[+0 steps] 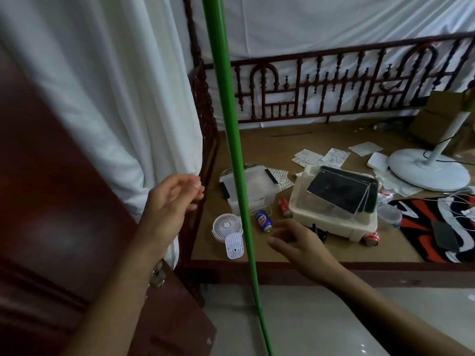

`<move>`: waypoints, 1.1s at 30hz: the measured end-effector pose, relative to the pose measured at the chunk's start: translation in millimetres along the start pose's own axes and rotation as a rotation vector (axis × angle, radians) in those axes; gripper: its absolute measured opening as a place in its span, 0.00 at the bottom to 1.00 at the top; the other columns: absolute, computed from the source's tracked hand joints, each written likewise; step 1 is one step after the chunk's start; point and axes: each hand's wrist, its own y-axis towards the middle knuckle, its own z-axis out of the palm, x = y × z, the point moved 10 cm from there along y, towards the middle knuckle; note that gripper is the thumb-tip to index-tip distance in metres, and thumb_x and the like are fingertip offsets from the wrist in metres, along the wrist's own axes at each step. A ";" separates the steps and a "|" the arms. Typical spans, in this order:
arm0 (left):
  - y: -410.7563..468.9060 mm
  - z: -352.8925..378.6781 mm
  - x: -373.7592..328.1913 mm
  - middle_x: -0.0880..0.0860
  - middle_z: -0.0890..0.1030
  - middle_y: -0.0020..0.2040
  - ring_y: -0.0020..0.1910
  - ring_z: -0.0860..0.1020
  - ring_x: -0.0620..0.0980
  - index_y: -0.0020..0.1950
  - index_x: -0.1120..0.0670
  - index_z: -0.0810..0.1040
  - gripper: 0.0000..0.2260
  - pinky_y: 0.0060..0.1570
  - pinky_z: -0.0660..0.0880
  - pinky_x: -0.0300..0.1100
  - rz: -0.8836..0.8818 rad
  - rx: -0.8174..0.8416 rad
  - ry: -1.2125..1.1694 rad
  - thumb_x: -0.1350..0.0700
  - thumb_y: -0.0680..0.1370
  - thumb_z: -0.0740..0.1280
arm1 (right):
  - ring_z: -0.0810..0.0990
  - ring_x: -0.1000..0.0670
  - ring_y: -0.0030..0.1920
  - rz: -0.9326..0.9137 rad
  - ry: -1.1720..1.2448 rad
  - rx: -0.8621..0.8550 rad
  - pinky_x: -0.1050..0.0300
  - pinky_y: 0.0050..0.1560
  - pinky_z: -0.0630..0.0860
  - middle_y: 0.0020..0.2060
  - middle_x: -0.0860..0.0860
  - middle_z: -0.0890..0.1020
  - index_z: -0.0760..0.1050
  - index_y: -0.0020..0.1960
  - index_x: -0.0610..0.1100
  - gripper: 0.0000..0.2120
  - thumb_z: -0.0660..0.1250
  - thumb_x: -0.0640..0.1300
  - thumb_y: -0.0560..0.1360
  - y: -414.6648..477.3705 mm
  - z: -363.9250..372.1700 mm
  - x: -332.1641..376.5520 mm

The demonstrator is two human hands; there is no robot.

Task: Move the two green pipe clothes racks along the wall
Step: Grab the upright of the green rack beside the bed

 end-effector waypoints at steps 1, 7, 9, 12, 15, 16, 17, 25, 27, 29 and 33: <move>10.2 0.6 -9.5 0.54 0.83 0.46 0.48 0.82 0.51 0.47 0.49 0.79 0.04 0.50 0.76 0.48 0.033 0.000 0.001 0.54 0.76 0.65 | 0.81 0.55 0.50 -0.011 0.008 -0.047 0.54 0.52 0.80 0.52 0.52 0.83 0.72 0.64 0.48 0.20 0.68 0.53 0.74 11.5 0.5 5.5; 65.4 28.9 -52.2 0.55 0.76 0.66 0.65 0.75 0.51 0.67 0.50 0.72 0.19 0.63 0.72 0.48 0.123 0.159 -0.052 0.46 0.79 0.58 | 0.78 0.52 0.56 0.000 0.069 -0.208 0.47 0.55 0.80 0.58 0.51 0.77 0.64 0.69 0.49 0.27 0.67 0.53 0.74 64.1 10.5 43.1; 79.1 45.9 -63.8 0.54 0.75 0.68 0.67 0.73 0.50 0.67 0.44 0.71 0.18 0.68 0.68 0.50 0.161 0.269 -0.076 0.43 0.79 0.54 | 0.79 0.52 0.57 0.023 0.112 -0.212 0.47 0.56 0.80 0.59 0.52 0.78 0.65 0.68 0.50 0.24 0.67 0.53 0.74 78.7 21.6 48.5; 93.9 69.5 -76.5 0.55 0.78 0.62 0.63 0.76 0.53 0.57 0.41 0.73 0.17 0.66 0.70 0.53 0.192 0.391 -0.110 0.38 0.77 0.52 | 0.81 0.51 0.51 0.072 0.098 -0.255 0.47 0.53 0.82 0.54 0.50 0.81 0.71 0.61 0.48 0.15 0.64 0.51 0.76 97.7 31.3 45.5; 106.4 83.5 -85.8 0.56 0.81 0.45 0.49 0.81 0.54 0.55 0.52 0.72 0.19 0.53 0.76 0.49 0.212 0.411 -0.189 0.41 0.78 0.52 | 0.82 0.47 0.42 0.083 0.091 -0.280 0.42 0.47 0.81 0.42 0.46 0.83 0.74 0.50 0.46 0.09 0.64 0.52 0.76 104.5 31.5 43.4; 107.9 88.2 -90.9 0.54 0.80 0.38 0.42 0.81 0.54 0.52 0.55 0.72 0.19 0.49 0.76 0.50 0.227 0.428 -0.221 0.41 0.78 0.53 | 0.82 0.46 0.41 0.079 0.102 -0.280 0.42 0.46 0.81 0.41 0.45 0.83 0.73 0.47 0.46 0.09 0.64 0.52 0.76 104.1 30.7 42.3; 108.5 93.2 -96.1 0.53 0.78 0.33 0.36 0.79 0.53 0.48 0.56 0.73 0.20 0.45 0.76 0.51 0.253 0.454 -0.251 0.40 0.77 0.54 | 0.82 0.46 0.40 0.070 0.106 -0.289 0.44 0.45 0.80 0.40 0.45 0.82 0.73 0.46 0.46 0.09 0.65 0.52 0.76 101.6 28.8 42.0; 74.6 155.8 -126.0 0.49 0.72 0.22 0.19 0.69 0.49 0.31 0.51 0.73 0.20 0.26 0.70 0.42 0.329 0.762 -0.443 0.35 0.69 0.62 | 0.79 0.57 0.34 0.025 0.256 -0.396 0.60 0.37 0.76 0.33 0.53 0.79 0.74 0.50 0.42 0.11 0.65 0.50 0.77 55.2 2.5 22.2; 60.5 177.8 -136.4 0.49 0.72 0.21 0.18 0.69 0.48 0.30 0.50 0.73 0.19 0.25 0.69 0.40 0.336 0.832 -0.463 0.35 0.67 0.64 | 0.78 0.56 0.35 0.041 0.343 -0.448 0.54 0.39 0.78 0.34 0.51 0.79 0.74 0.48 0.40 0.13 0.67 0.52 0.75 41.5 -11.6 11.6; 44.4 200.5 -147.4 0.49 0.71 0.21 0.18 0.68 0.48 0.30 0.50 0.72 0.20 0.24 0.69 0.40 0.345 0.884 -0.474 0.34 0.67 0.64 | 0.77 0.54 0.35 0.057 0.422 -0.503 0.52 0.38 0.77 0.33 0.51 0.78 0.75 0.43 0.43 0.12 0.68 0.52 0.75 26.5 -28.0 1.3; 8.4 251.4 -173.2 0.52 0.70 0.22 0.18 0.67 0.51 0.32 0.54 0.71 0.21 0.23 0.69 0.41 0.355 0.968 -0.506 0.36 0.67 0.65 | 0.78 0.59 0.30 0.106 0.544 -0.604 0.64 0.33 0.76 0.25 0.55 0.80 0.76 0.38 0.44 0.08 0.67 0.45 0.76 -10.1 -68.1 -23.8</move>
